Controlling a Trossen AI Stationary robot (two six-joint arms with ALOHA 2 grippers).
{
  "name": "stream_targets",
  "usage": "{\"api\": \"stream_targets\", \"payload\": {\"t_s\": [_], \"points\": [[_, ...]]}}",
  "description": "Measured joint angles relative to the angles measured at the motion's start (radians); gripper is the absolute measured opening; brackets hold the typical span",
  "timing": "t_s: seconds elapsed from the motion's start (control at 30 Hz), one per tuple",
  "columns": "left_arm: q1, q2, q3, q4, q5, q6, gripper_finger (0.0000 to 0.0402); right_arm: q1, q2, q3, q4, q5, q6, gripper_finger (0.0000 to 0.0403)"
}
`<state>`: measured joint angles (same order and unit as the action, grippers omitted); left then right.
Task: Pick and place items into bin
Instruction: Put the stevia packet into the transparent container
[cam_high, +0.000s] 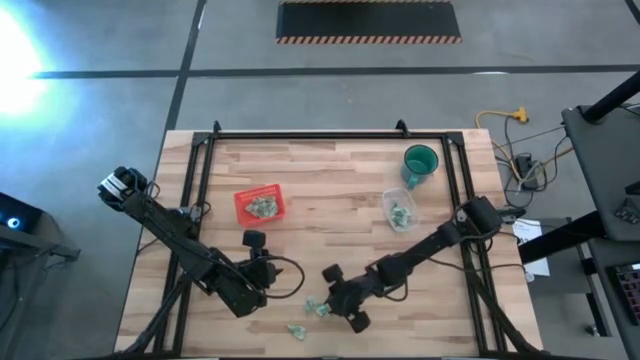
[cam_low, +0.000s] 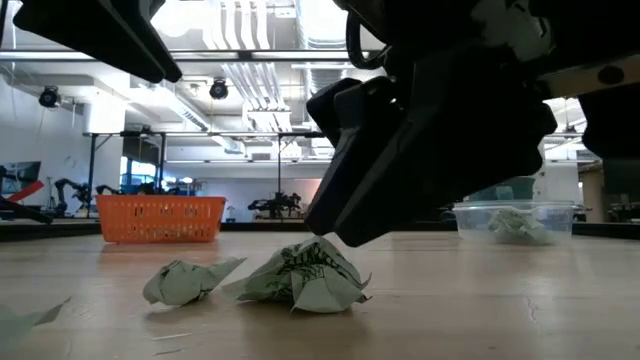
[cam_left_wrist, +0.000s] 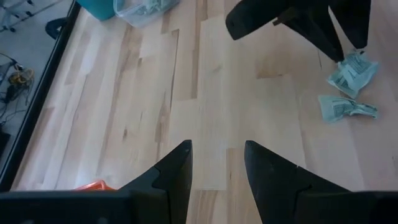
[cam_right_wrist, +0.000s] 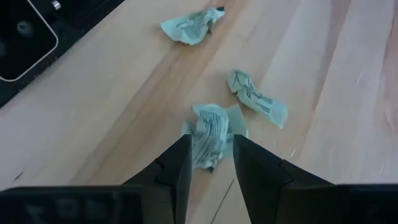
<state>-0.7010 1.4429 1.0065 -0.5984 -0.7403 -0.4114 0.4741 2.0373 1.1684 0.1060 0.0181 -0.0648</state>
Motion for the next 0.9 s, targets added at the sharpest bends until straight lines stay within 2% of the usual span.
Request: {"api": "stream_targets", "payload": {"t_s": [0.47, 0.67, 0.9], "points": [[0.000, 0.000, 0.000, 0.013, 0.002, 0.000, 0.0130, -0.001, -0.002, -0.012, 0.039, 0.000, 0.012, 0.0104], [0.000, 0.000, 0.000, 0.013, 0.002, 0.001, 0.0130, -0.005, 0.042, -0.012, 0.091, 0.000, 0.008, 0.0103], [0.000, 0.000, 0.000, 0.013, 0.003, 0.001, 0.0130, -0.018, 0.040, 0.002, 0.058, 0.003, 0.016, 0.0104]]}}
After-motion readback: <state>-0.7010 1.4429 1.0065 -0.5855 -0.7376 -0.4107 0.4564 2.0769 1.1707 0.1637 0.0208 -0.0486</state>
